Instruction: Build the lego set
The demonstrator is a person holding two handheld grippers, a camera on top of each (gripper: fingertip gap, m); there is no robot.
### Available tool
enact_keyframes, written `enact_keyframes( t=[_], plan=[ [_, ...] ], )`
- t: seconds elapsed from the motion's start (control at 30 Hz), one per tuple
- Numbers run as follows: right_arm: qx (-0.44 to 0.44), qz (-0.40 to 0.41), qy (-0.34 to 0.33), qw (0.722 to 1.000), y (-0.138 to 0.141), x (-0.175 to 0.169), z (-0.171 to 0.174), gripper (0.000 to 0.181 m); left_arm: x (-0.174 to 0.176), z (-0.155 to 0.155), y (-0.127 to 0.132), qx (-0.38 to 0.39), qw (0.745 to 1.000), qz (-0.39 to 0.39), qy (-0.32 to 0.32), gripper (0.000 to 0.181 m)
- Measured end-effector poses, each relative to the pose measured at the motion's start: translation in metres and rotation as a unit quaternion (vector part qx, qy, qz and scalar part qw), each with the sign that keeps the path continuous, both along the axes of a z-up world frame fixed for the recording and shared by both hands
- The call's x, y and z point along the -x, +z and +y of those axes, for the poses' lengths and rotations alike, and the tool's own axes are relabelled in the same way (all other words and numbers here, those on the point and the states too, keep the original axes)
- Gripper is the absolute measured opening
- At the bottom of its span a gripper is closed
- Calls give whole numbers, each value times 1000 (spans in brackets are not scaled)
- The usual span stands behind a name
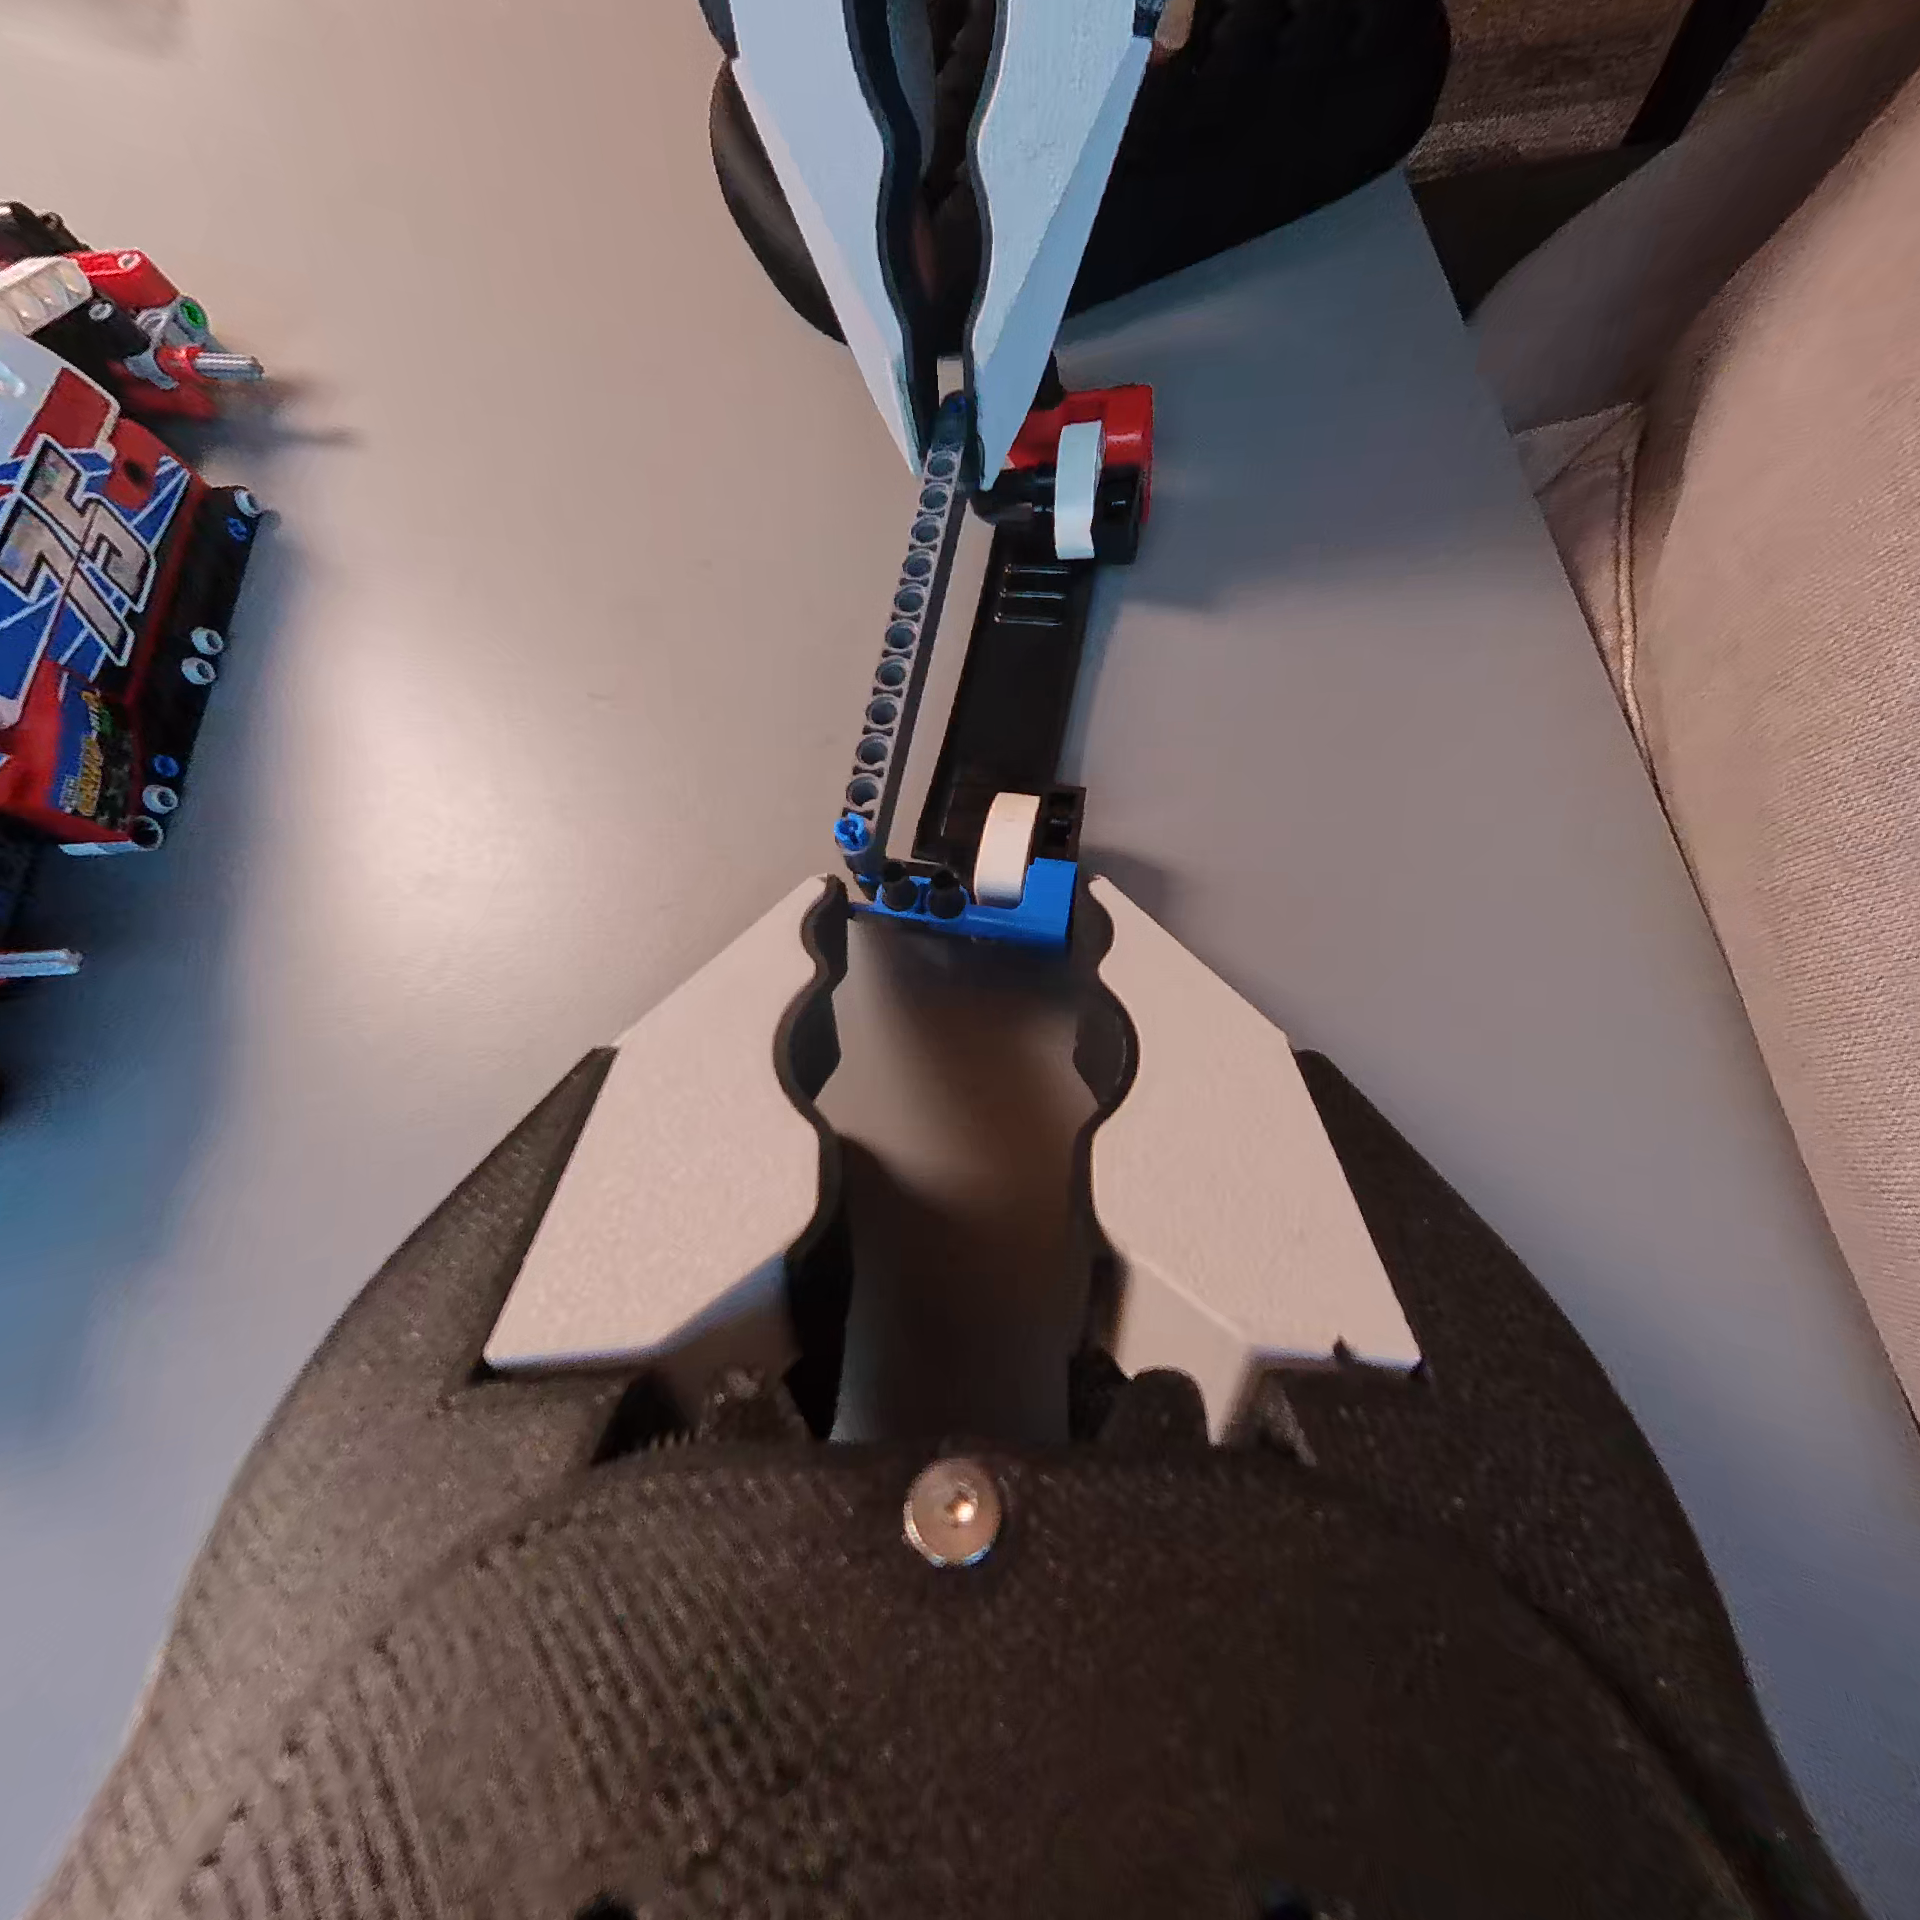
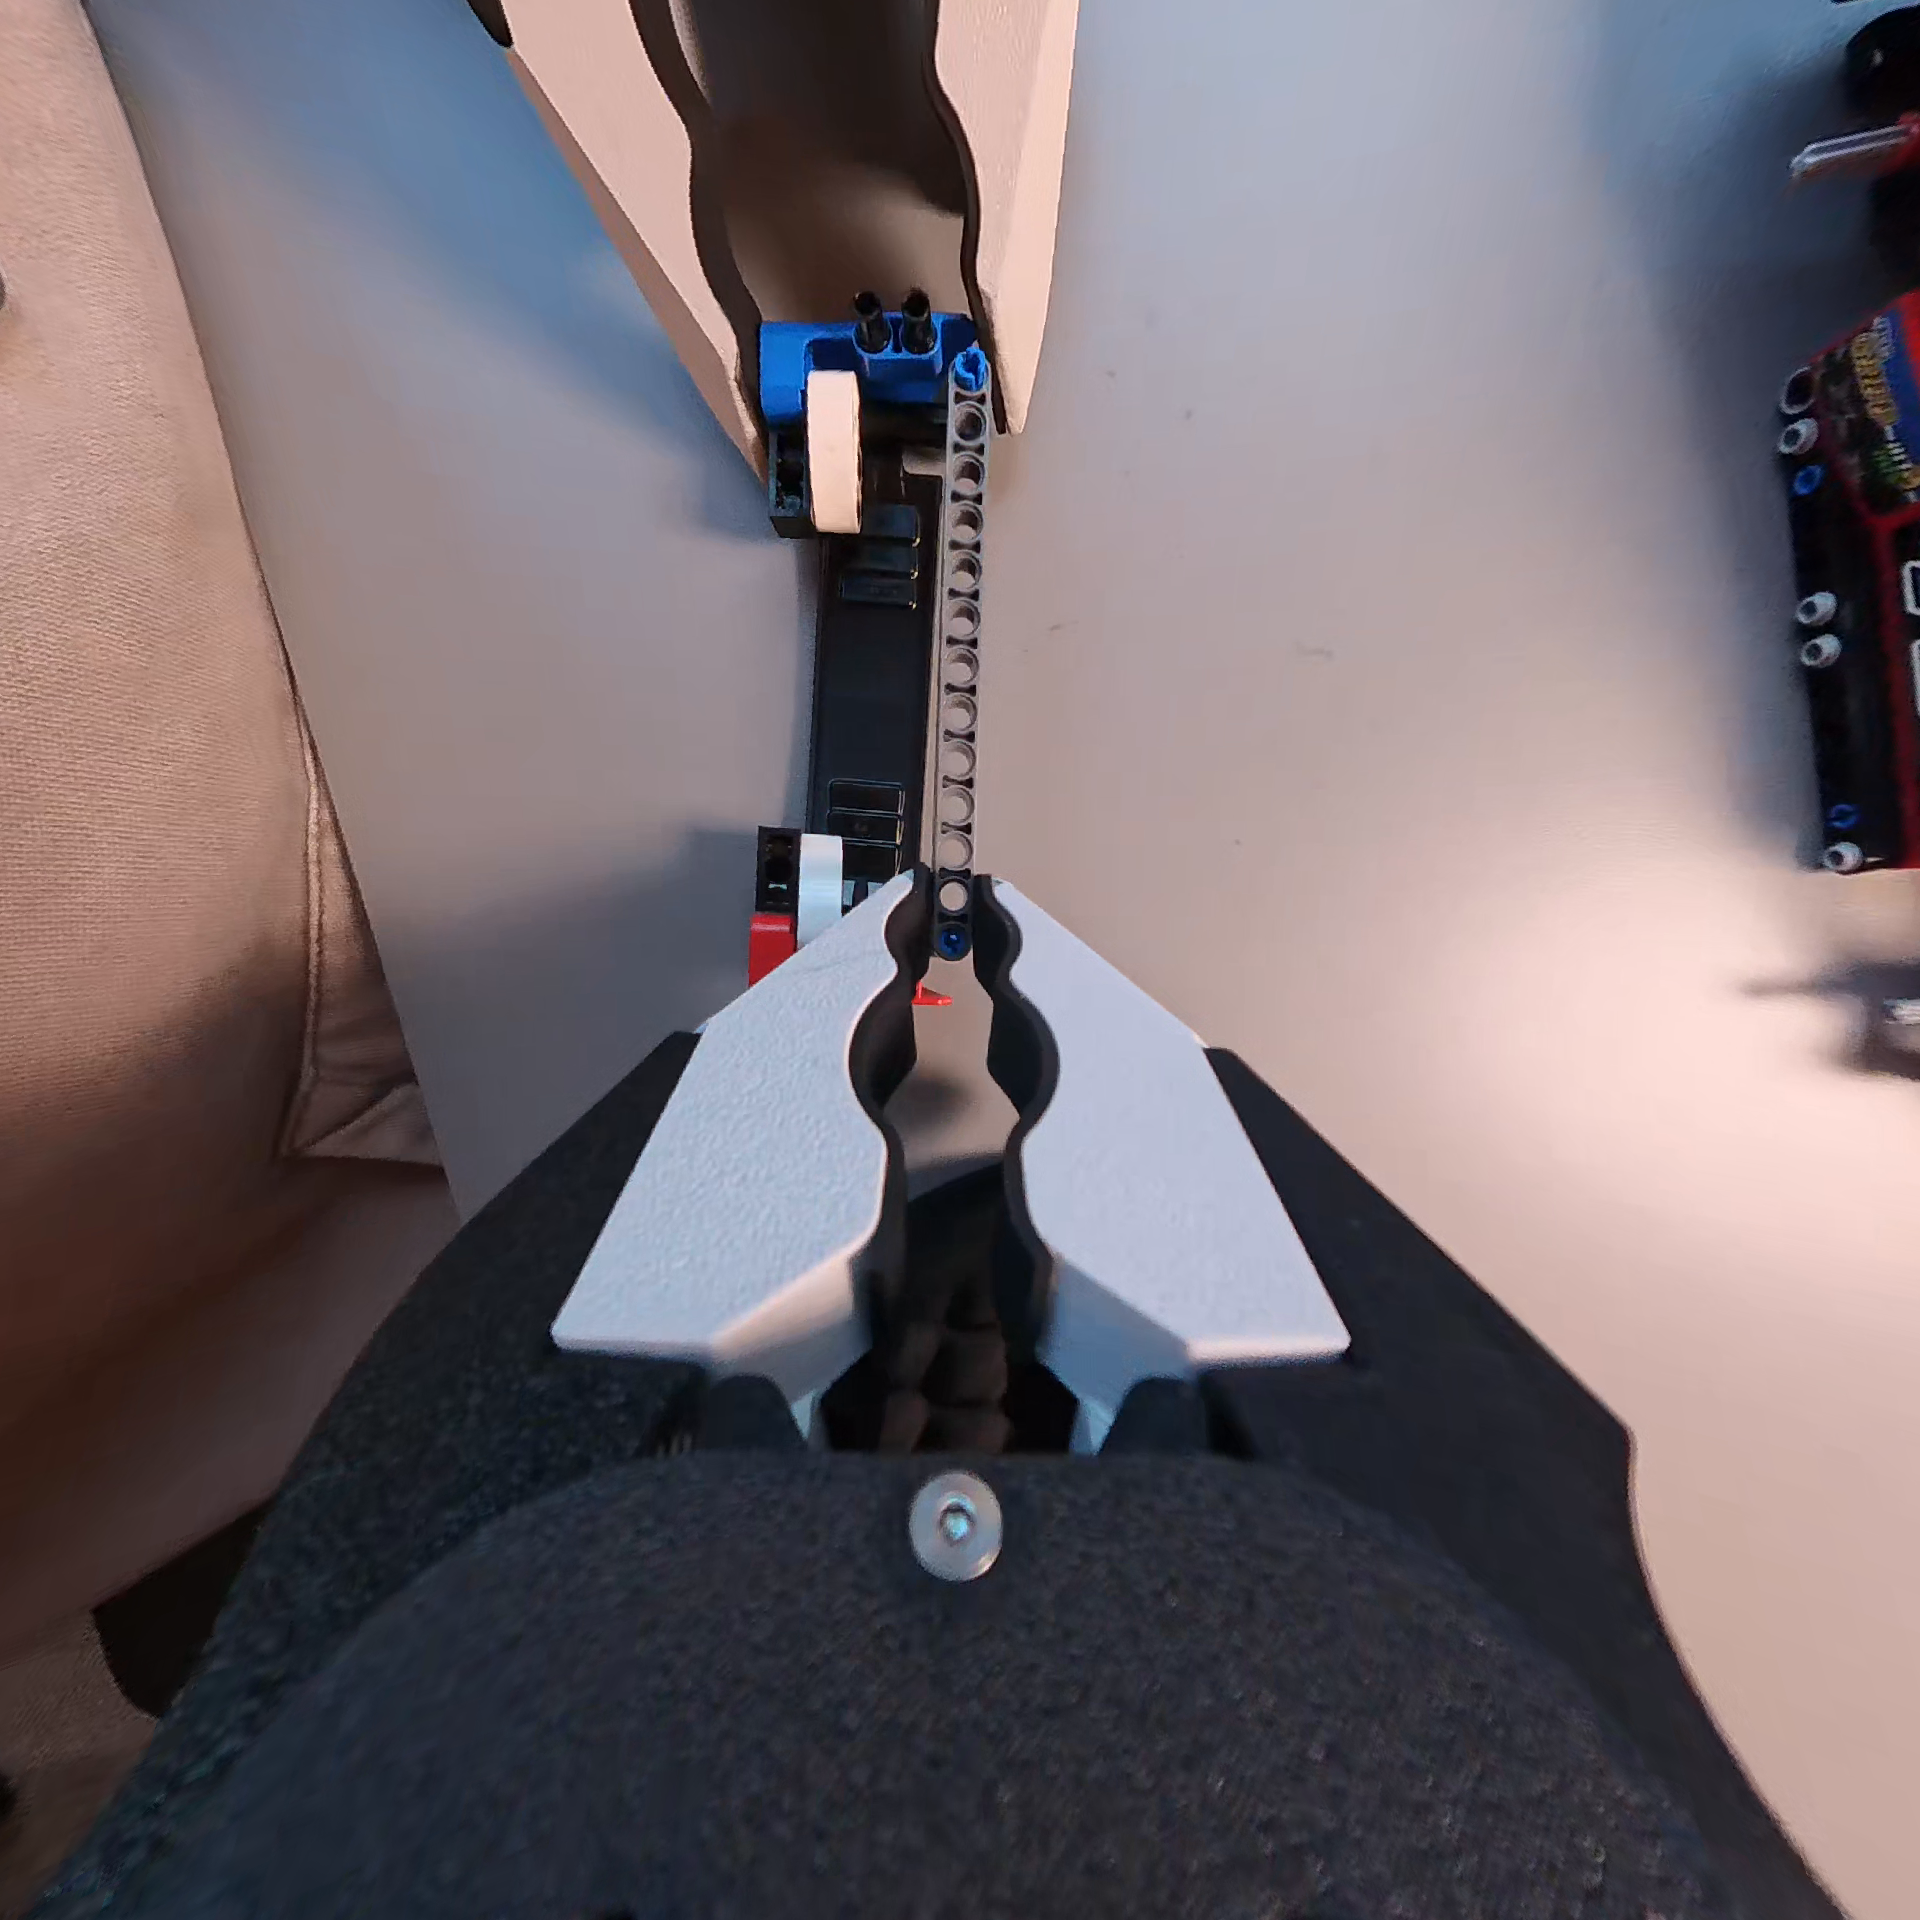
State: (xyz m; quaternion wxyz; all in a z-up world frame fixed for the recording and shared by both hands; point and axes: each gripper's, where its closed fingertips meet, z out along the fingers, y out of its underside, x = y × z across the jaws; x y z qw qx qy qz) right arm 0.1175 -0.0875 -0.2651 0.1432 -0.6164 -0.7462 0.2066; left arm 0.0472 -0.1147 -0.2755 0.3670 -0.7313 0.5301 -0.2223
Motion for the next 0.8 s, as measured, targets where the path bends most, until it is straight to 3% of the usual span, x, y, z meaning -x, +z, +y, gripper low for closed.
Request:
enact_keyframes(
  t=[0.23, 0.47, 0.63, 0.73, 0.8],
  plan=[
    [36, -35, 1, 999, -7, -3, -8, 5, 0, -3, -1, -3, 1000, 3, -10, 42],
    [23, -3, -23, 999, 2, 3, -3, 5, 1, 0, 1, -18, 1000, 4, -12, 43],
    [-23, 36, -112, 993, 5, 14, 29, 6, 23, 28, 12, -20, 998, -28, 59, 64],
    [-7, 67, -204, 977, -1, 21, 39, 12, 41, 43, 28, 6, 988, -79, 130, 67],
    [34, 102, -225, 968, 2, 30, 25, 20, 52, 45, 27, 9, 984, -69, 162, 67]
  ],
)
